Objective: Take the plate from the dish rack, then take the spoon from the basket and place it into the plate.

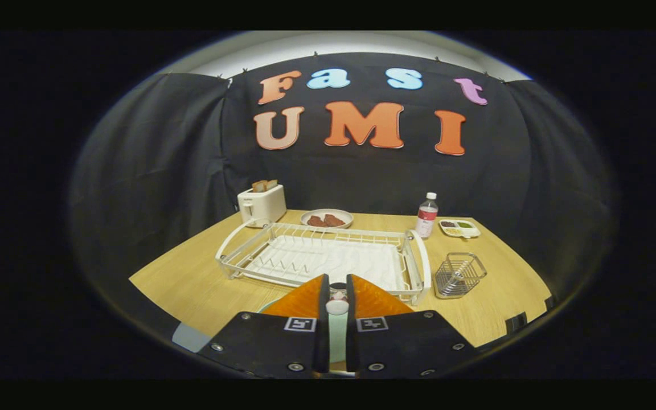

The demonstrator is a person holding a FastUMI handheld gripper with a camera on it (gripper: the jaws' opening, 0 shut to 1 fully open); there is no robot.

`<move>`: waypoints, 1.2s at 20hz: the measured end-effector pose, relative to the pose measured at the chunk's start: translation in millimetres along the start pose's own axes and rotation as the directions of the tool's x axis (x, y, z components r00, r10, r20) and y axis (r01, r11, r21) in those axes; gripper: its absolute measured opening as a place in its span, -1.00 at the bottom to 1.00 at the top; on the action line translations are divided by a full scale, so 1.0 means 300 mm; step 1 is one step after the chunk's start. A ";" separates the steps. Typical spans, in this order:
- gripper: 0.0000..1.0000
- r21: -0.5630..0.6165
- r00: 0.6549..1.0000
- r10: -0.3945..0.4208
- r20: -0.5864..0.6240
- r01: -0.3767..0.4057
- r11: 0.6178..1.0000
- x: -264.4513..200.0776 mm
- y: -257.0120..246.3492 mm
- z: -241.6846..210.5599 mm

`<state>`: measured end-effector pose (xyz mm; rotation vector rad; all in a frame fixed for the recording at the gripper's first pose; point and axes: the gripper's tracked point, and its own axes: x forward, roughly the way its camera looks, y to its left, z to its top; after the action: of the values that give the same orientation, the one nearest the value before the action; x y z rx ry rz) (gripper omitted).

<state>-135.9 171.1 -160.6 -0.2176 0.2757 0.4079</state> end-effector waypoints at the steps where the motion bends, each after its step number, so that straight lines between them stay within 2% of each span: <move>1: -0.77 -0.006 1.000 0.011 -0.007 -0.011 1.000 0.009 0.014 -0.015; 8: -0.77 -0.004 0.996 0.093 0.009 -0.093 0.996 0.003 0.109 -0.003; 13: -0.77 -0.042 0.989 0.143 -0.050 -0.145 0.989 0.008 0.153 -0.086; 19: -0.77 -0.068 0.981 0.158 -0.115 -0.167 0.984 0.034 0.168 -0.170; 24: -0.67 -0.081 0.979 0.144 -0.144 -0.157 0.984 0.054 0.152 -0.209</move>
<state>-154.3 201.3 -231.3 -0.3167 0.4115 0.5573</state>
